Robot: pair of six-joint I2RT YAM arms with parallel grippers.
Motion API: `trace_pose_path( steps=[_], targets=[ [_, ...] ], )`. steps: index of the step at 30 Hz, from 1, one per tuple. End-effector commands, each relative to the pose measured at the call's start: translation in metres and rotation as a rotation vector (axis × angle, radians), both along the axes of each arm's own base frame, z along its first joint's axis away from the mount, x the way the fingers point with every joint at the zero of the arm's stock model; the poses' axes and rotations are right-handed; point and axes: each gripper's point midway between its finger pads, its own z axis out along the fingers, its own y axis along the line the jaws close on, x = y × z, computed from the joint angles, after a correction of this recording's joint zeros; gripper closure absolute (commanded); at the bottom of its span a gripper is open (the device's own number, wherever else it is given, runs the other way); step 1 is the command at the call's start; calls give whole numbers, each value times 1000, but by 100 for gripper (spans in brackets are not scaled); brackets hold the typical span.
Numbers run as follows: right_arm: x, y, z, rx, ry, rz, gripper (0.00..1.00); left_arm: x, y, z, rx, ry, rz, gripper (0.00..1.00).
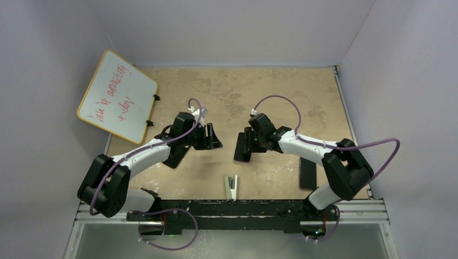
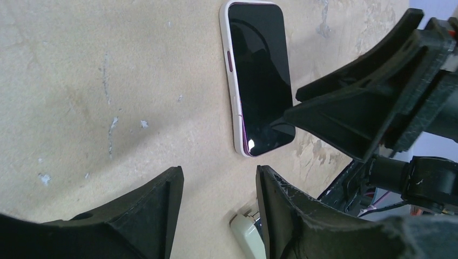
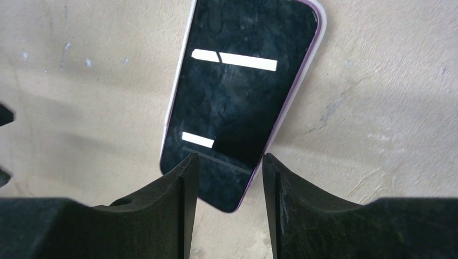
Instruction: Put the phone into the phone case
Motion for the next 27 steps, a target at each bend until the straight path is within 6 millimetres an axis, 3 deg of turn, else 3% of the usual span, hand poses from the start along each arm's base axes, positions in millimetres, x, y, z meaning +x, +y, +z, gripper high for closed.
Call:
trace_pose_path(
  steps=[1, 8, 17, 20, 27],
  targets=[
    [-1, -6, 10, 71, 3, -53, 53, 8, -20, 4, -58, -36, -50, 46],
    [4, -19, -2, 145, 41, -117, 66, 14, -33, -10, -64, -14, -87, 48],
    [0, -3, -27, 216, 108, -55, 72, 12, -48, -38, -68, 32, -126, 52],
    [1, 5, -28, 251, 108, -36, 70, 11, -50, -43, -61, 39, -130, 54],
    [8, 17, -13, 348, 76, -47, 55, 10, -51, -53, -56, 53, -138, 56]
  ],
)
